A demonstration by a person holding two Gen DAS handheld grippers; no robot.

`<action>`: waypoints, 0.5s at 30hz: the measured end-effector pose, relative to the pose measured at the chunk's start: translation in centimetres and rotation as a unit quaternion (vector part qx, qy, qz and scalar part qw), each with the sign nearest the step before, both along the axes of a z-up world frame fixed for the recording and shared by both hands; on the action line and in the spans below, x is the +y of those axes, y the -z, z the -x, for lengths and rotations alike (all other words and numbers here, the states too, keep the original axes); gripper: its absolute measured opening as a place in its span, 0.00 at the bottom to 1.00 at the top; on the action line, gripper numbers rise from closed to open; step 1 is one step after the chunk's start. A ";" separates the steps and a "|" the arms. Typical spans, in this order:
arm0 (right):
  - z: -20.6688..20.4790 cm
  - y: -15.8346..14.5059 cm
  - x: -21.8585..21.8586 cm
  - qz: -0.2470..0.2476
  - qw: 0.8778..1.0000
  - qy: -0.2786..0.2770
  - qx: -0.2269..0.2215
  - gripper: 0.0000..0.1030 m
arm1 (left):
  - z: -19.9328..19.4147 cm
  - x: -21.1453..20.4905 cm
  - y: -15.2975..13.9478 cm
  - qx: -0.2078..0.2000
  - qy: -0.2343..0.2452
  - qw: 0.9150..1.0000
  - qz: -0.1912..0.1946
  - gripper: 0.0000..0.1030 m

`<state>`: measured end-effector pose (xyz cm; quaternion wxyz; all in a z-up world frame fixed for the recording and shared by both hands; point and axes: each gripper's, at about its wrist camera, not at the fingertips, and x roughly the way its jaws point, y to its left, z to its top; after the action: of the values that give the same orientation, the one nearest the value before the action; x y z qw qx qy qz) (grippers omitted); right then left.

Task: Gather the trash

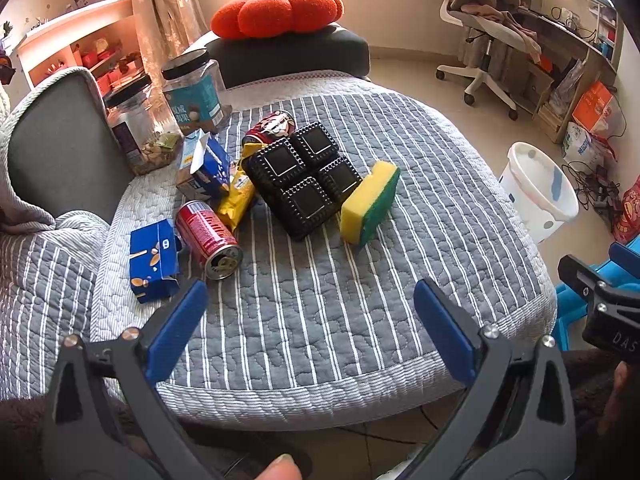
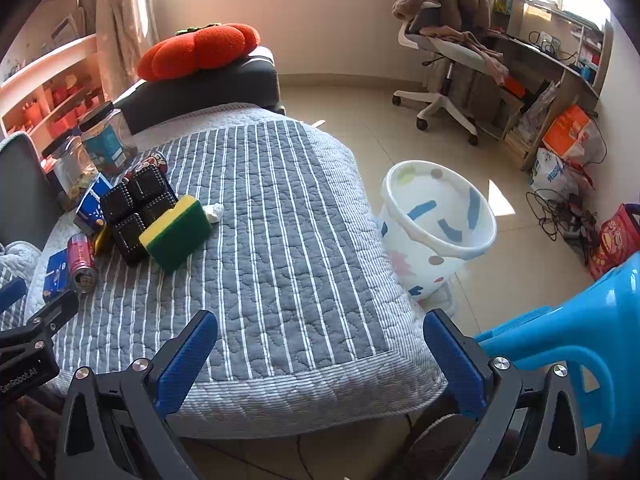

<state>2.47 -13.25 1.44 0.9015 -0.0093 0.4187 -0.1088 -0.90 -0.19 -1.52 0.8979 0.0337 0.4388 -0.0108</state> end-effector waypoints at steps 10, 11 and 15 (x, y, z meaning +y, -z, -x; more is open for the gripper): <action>-0.1 0.3 0.1 0.001 1.000 0.002 0.002 1.00 | 0.1 0.6 -0.1 -0.001 -0.004 1.000 0.004 1.00; -0.1 0.3 0.2 0.001 1.000 0.002 0.002 1.00 | 0.1 0.8 -0.1 -0.001 -0.006 1.000 0.005 1.00; -0.1 0.3 0.1 0.002 1.000 0.002 0.001 1.00 | 0.0 1.5 -0.2 0.002 -0.011 1.000 0.012 1.00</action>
<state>2.53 -13.14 1.16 0.9007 -0.0100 0.4199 -0.1114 -0.89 1.32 -1.30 0.8975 0.0182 0.4406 -0.0057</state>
